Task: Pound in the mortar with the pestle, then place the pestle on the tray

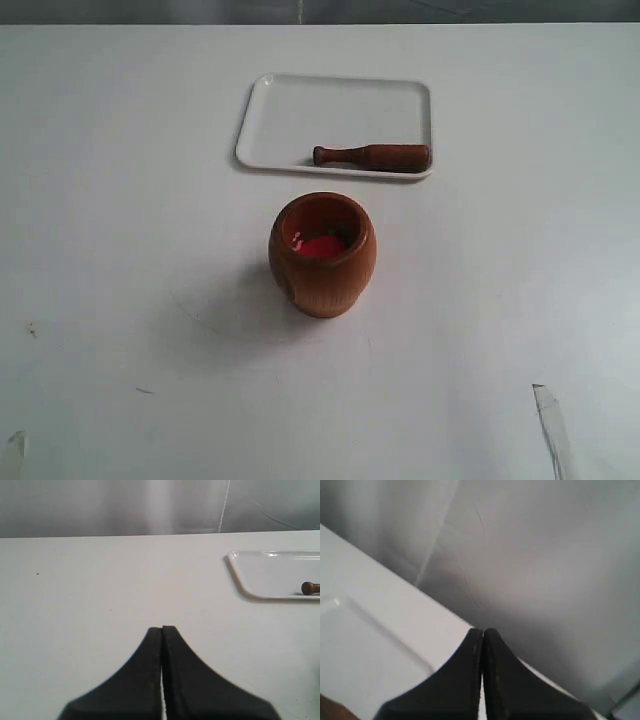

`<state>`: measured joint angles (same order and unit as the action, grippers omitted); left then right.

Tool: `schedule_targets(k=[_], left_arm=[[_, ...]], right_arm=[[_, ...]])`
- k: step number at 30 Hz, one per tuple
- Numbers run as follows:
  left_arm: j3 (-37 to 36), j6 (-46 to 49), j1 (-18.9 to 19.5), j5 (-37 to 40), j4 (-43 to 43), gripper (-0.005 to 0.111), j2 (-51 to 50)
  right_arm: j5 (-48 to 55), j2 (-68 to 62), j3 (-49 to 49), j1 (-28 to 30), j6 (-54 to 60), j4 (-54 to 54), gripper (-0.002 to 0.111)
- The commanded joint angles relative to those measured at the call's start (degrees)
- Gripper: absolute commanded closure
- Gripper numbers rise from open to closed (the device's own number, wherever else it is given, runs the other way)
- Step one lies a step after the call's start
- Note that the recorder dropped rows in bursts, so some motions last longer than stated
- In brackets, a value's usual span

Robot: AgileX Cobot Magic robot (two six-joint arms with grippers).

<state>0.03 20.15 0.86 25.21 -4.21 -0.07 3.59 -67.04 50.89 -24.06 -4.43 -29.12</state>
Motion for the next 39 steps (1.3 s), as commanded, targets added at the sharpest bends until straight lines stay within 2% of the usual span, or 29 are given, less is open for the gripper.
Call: schedule_targets(k=[1, 3, 9, 15, 19, 23, 25, 31, 34, 37, 39], left_arm=[[0.0, -0.5, -0.4, -0.2, 0.4, 0.107, 0.1], [0.0, -0.5, -0.4, -0.2, 0.4, 0.107, 0.1], [0.0, -0.5, -0.4, -0.2, 0.4, 0.107, 0.1], [0.0, -0.5, -0.4, -0.2, 0.4, 0.107, 0.1], [0.0, -0.5, -0.4, -0.2, 0.4, 0.107, 0.1], [0.0, -0.5, -0.4, -0.2, 0.4, 0.107, 0.1], [0.0, -0.5, -0.4, -0.2, 0.4, 0.107, 0.1], [0.0, -0.5, -0.4, -0.2, 0.4, 0.107, 0.1], [0.0, -0.5, -0.4, -0.2, 0.4, 0.107, 0.1], [0.0, -0.5, -0.4, -0.2, 0.4, 0.107, 0.1], [0.0, -0.5, -0.4, -0.2, 0.4, 0.107, 0.1]], right_arm=[[-23.9, 11.2, -14.8, 0.1, -1.9, 1.0, 0.108], [-28.8, 15.7, -19.0, 0.1, -3.1, 1.8, 0.108], [-33.3, 26.6, -28.8, 0.1, -12.4, 1.5, 0.108], [-43.7, 37.3, -38.3, 0.1, -21.2, -5.6, 0.108], [-44.6, 43.3, -44.5, 0.1, -26.4, -8.0, 0.108], [-44.6, 46.8, -50.3, 0.1, -26.9, -8.0, 0.108], [-43.9, 48.1, -50.9, 0.1, -26.9, -8.0, 0.108], [-32.6, 48.7, -50.9, 0.1, -36.3, -23.2, 0.108], [-26.9, 48.7, -50.9, 0.1, -37.9, -25.8, 0.108], [-19.3, 48.7, -50.9, 0.1, -34.4, -20.8, 0.108], [-14.4, 48.7, -50.9, 0.2, -25.7, -7.5, 0.108]])
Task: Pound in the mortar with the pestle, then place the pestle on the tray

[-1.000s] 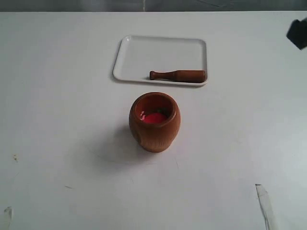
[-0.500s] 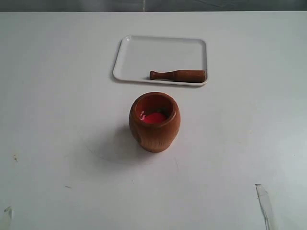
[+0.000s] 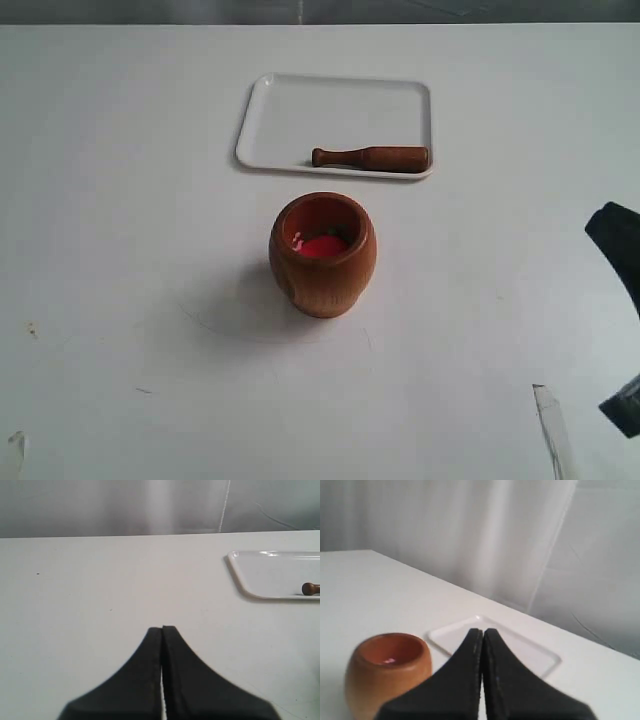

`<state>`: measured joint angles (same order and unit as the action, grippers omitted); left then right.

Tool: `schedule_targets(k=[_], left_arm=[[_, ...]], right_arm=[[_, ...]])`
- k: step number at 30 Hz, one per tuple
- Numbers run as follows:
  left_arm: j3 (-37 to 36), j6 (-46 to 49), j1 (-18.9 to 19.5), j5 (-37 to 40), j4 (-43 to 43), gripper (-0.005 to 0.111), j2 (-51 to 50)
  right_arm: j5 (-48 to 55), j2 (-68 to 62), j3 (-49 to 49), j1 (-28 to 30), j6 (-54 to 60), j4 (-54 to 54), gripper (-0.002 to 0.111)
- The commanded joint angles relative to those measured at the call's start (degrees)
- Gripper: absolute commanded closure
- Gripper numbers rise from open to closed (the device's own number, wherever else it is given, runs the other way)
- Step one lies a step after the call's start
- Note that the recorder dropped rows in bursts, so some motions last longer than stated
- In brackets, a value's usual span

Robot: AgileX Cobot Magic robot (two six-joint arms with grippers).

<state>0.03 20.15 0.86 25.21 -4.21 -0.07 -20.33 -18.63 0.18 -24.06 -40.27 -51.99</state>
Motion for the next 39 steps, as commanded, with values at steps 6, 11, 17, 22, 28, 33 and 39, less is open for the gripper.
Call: schedule_targets(k=[6, 11, 17, 22, 28, 33, 39], left_arm=[[0.0, -0.5, -0.4, -0.2, 0.4, 0.107, 0.1], [0.0, -0.5, -0.4, -0.2, 0.4, 0.107, 0.1], [0.0, -0.5, -0.4, -0.2, 0.4, 0.107, 0.1], [0.0, -0.5, -0.4, -0.2, 0.4, 0.107, 0.1], [0.0, -0.5, -0.4, -0.2, 0.4, 0.107, 0.1], [0.0, -0.5, -0.4, -0.2, 0.4, 0.107, 0.1], [0.0, -0.5, -0.4, -0.2, 0.4, 0.107, 0.1]], right_arm=[[4.9, 0.3, -0.2, 3.1, 52.3, 66.3, 0.108], [6.0, 0.3, -0.2, 3.5, 70.0, 81.7, 0.108], [14.4, 0.3, -0.2, 3.5, 69.9, 73.3, 0.108], [15.0, 0.3, -0.2, 3.5, 67.5, 73.3, 0.108], [21.1, 0.3, -0.2, 3.5, 57.4, 77.9, 0.108], [23.2, 0.3, -0.2, 3.5, 53.3, 80.9, 0.108], [23.2, 0.3, -0.2, 3.5, 53.3, 83.9, 0.108]])
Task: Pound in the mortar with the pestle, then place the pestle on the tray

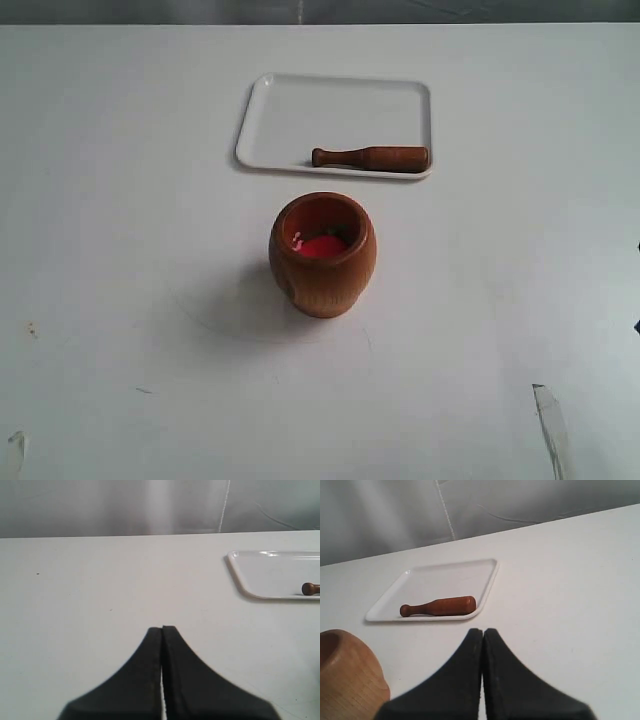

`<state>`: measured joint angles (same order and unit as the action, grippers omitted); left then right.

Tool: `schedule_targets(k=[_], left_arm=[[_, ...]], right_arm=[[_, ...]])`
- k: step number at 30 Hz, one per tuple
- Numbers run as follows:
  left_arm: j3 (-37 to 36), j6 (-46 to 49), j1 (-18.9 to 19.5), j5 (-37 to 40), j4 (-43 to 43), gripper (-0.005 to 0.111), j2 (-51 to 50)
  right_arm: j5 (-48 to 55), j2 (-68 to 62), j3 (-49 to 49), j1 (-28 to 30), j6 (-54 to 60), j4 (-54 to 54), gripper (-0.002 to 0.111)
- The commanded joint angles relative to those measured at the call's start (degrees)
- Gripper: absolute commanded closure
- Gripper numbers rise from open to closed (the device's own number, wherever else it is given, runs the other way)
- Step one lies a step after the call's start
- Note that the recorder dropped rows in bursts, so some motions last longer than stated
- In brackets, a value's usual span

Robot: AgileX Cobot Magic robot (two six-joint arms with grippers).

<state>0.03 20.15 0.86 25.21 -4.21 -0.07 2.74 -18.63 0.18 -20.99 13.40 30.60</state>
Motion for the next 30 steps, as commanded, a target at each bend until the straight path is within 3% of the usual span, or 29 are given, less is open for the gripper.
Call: schedule_targets(k=[1, 7, 14, 16, 23, 26, 30], left_arm=[[0.0, -0.5, -0.4, -0.2, 0.4, 0.107, 0.1], [0.0, -0.5, -0.4, -0.2, 0.4, 0.107, 0.1], [0.0, -0.5, -0.4, -0.2, 0.4, 0.107, 0.1], [0.0, -0.5, -0.4, -0.2, 0.4, 0.107, 0.1], [0.0, -0.5, -0.4, -0.2, 0.4, 0.107, 0.1], [0.0, -0.5, -0.4, -0.2, 0.4, 0.107, 0.1], [0.0, -0.5, -0.4, -0.2, 0.4, 0.107, 0.1]], right_arm=[[0.1, 0.3, -0.2, 0.4, -0.4, 1.3, 0.108], [0.1, 0.3, -0.2, 0.4, -0.3, 1.3, 0.108], [-0.5, 0.3, -0.2, 0.4, 8.0, -12.0, 0.108], [-0.3, 0.4, -0.2, 1.7, 8.0, -13.7, 0.108], [6.6, 11.3, -0.2, 15.4, 7.8, -13.5, 0.108], [9.5, 18.6, -0.2, 16.9, 7.6, -13.5, 0.108], [12.0, 18.6, -0.2, 16.9, 7.6, -13.8, 0.108]])
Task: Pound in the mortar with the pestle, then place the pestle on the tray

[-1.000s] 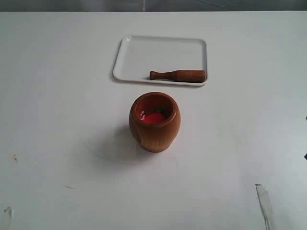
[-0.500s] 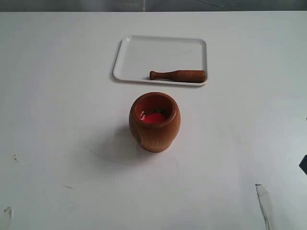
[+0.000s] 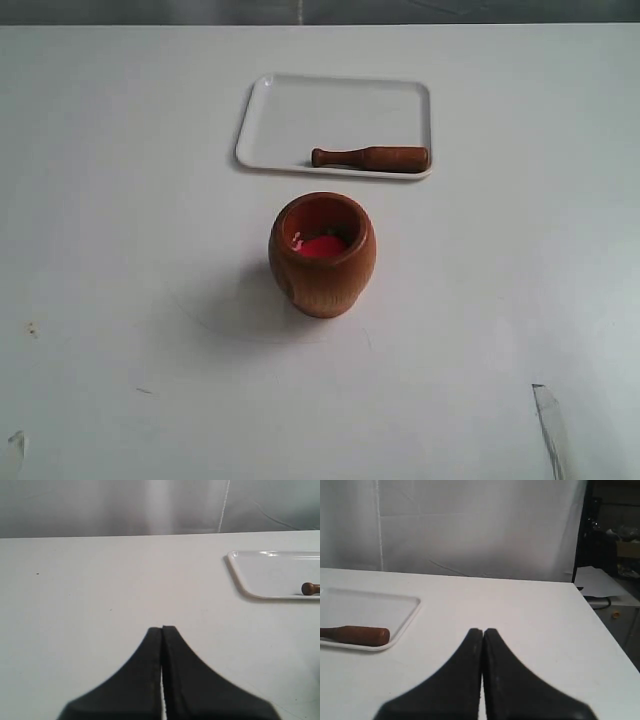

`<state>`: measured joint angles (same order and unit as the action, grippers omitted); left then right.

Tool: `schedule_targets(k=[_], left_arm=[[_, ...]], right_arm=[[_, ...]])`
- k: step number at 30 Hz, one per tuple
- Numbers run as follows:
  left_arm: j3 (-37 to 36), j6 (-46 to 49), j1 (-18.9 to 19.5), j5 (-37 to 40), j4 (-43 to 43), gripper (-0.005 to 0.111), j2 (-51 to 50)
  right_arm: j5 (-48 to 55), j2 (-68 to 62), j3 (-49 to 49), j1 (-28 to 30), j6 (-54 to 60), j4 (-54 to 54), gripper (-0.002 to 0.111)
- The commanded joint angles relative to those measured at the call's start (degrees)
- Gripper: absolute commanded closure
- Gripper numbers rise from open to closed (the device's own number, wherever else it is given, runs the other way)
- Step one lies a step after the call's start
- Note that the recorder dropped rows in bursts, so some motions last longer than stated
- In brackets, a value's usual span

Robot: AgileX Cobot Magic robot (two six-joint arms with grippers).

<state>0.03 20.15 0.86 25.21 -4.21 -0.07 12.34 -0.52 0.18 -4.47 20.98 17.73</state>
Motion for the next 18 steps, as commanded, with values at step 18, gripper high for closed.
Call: schedule_targets(k=[18], left_arm=[[0.0, -0.5, -0.4, -0.2, 0.4, 0.107, 0.1]], right_arm=[[7.4, 0.5, -0.2, -4.1, -1.3, -1.9, 0.108]])
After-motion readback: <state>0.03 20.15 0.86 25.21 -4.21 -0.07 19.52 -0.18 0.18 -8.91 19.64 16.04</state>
